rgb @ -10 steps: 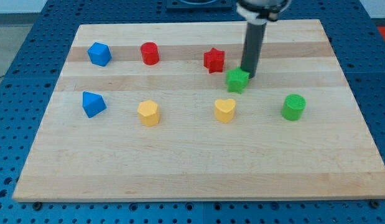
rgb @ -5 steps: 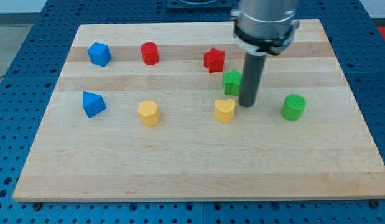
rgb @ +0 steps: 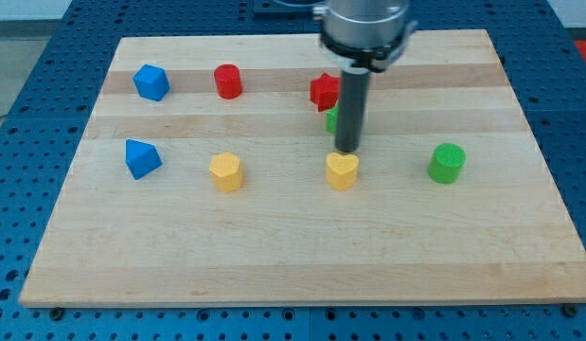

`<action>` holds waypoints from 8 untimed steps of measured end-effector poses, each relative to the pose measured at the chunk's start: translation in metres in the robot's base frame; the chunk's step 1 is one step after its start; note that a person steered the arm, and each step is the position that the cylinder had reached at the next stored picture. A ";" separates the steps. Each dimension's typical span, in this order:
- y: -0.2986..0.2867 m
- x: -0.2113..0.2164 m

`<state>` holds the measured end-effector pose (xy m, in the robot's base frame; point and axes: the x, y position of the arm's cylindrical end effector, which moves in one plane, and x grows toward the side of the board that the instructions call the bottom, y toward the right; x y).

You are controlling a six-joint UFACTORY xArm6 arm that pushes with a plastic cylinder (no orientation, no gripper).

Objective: Move the green star to the bottom of the red star

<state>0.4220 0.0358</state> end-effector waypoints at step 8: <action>-0.043 -0.011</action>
